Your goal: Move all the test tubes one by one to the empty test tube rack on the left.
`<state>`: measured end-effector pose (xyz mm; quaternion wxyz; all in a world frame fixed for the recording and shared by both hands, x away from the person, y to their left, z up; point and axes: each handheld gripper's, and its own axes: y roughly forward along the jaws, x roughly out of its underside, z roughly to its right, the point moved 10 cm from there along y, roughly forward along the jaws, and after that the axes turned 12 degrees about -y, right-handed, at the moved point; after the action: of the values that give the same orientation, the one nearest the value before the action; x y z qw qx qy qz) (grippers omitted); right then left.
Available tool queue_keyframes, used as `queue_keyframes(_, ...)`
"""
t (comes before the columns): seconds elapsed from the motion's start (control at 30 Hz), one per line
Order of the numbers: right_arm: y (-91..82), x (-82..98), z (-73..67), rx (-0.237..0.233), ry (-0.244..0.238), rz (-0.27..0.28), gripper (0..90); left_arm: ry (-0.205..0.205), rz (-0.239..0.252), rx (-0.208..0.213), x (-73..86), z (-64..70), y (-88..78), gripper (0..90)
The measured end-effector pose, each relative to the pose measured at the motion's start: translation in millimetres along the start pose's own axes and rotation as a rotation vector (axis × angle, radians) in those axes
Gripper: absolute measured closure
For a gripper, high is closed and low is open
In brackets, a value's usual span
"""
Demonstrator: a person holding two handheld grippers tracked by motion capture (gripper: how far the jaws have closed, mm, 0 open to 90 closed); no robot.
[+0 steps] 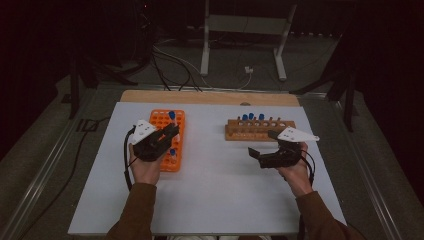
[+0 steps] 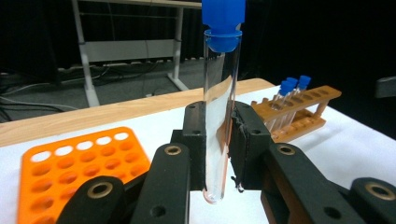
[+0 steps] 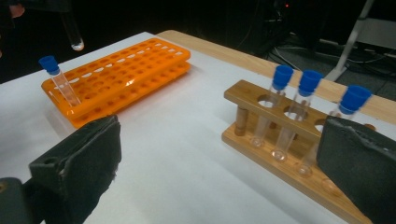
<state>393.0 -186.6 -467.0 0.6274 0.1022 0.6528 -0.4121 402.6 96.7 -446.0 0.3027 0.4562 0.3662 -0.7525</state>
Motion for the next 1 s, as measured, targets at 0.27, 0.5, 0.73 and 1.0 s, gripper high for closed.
queue_keyframes(0.27,-13.0,7.6,3.1,0.015,0.012,0.024,0.4,-0.019,0.001,-0.022,7.2,-15.0,-8.3,78.7)
queue_keyframes(0.5,-21.4,18.2,6.6,0.031,0.023,0.023,0.4,-0.034,0.0,-0.021,15.7,-21.9,-14.7,78.7)
queue_keyframes(0.73,-25.1,22.5,12.1,0.042,0.049,0.038,0.4,-0.033,0.005,-0.014,24.4,-24.7,-21.4,78.6)
queue_keyframes(1.0,-29.1,20.8,15.7,0.057,0.062,0.057,0.4,-0.018,-0.006,-0.021,37.9,-30.0,-28.3,78.6)
